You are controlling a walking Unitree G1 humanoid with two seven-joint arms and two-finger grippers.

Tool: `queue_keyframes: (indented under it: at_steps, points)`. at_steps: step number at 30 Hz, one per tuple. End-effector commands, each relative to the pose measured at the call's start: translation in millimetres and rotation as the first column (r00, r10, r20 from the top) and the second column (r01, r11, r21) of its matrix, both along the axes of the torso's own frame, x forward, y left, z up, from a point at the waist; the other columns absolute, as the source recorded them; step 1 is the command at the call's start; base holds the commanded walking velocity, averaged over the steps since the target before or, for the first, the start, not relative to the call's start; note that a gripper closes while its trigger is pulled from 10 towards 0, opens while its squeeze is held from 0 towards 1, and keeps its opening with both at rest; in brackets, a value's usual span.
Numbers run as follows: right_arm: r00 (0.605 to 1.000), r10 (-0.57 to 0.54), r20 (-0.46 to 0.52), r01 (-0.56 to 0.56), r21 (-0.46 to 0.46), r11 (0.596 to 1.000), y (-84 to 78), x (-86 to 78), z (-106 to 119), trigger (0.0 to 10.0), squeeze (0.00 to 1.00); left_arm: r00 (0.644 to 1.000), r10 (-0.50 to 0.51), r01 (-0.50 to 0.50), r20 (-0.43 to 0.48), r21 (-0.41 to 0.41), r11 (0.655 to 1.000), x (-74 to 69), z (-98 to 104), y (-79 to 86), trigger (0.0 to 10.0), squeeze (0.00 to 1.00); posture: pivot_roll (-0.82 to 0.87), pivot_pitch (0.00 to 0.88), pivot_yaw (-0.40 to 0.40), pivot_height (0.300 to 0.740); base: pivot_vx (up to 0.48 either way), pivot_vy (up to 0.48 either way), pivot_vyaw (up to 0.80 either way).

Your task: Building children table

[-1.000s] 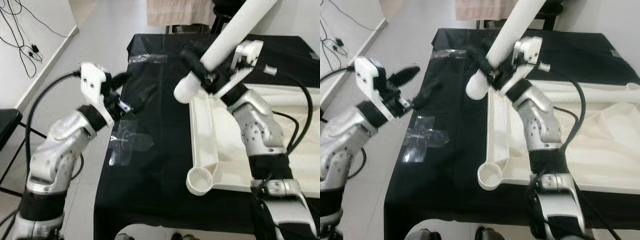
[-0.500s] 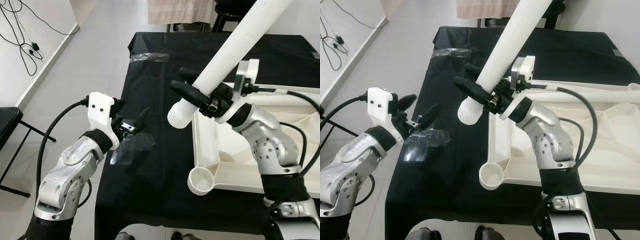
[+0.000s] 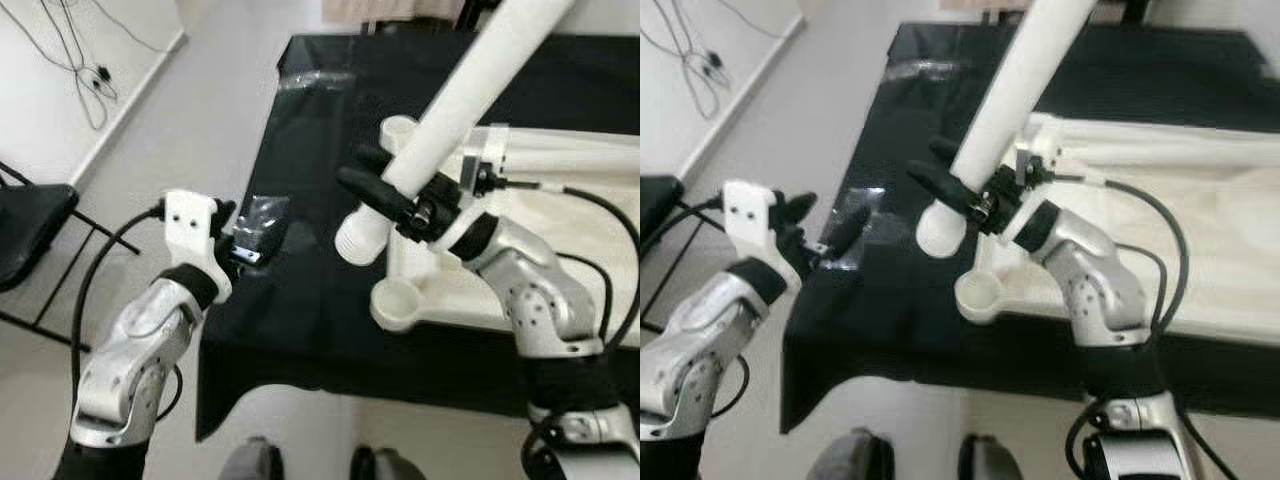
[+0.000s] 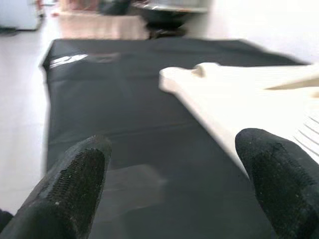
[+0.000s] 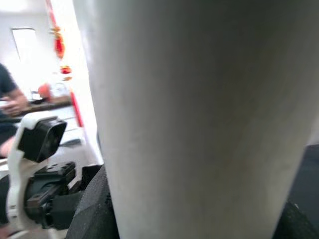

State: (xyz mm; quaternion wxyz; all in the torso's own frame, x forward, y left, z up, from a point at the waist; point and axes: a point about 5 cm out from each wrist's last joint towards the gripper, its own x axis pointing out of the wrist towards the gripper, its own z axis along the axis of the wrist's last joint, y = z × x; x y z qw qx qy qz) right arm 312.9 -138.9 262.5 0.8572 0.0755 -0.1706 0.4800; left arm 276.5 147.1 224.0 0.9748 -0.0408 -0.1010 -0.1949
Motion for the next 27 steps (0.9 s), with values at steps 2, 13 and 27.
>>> queue_keyframes:
  at_steps: [2, 13, 27]
  points:
    - [0.999, -0.049, 0.009, 0.049, -0.004, 0.999, 5.0, 3.5, 1.0, 10.0, 0.0, 0.999, 0.023, -0.023, -0.034, -0.008, 1.0, -1.0, -12.2, 6.4, 10.0, 0.0, 0.03, 0.212, -0.037, 0.74, 0.0, 0.0, 0.0]
    - [0.975, -0.211, -0.073, 0.211, -0.004, 0.977, 7.9, 16.9, -12.3, 10.0, 0.0, 0.992, 0.053, -0.05, -0.114, 0.025, 0.998, -8.0, -49.8, 0.3, 10.0, 0.0, 0.03, 0.203, -0.038, 0.74, 0.0, 0.0, -0.53]
    - [0.998, -0.05, -0.022, 0.049, -0.055, 0.997, 28.6, 6.9, -14.7, 10.0, 0.0, 0.979, 0.182, -0.169, -0.093, 0.13, 0.977, -13.3, -67.1, 1.8, 10.0, 0.0, 0.03, 0.236, -0.037, 0.74, 0.0, 0.0, -0.4]
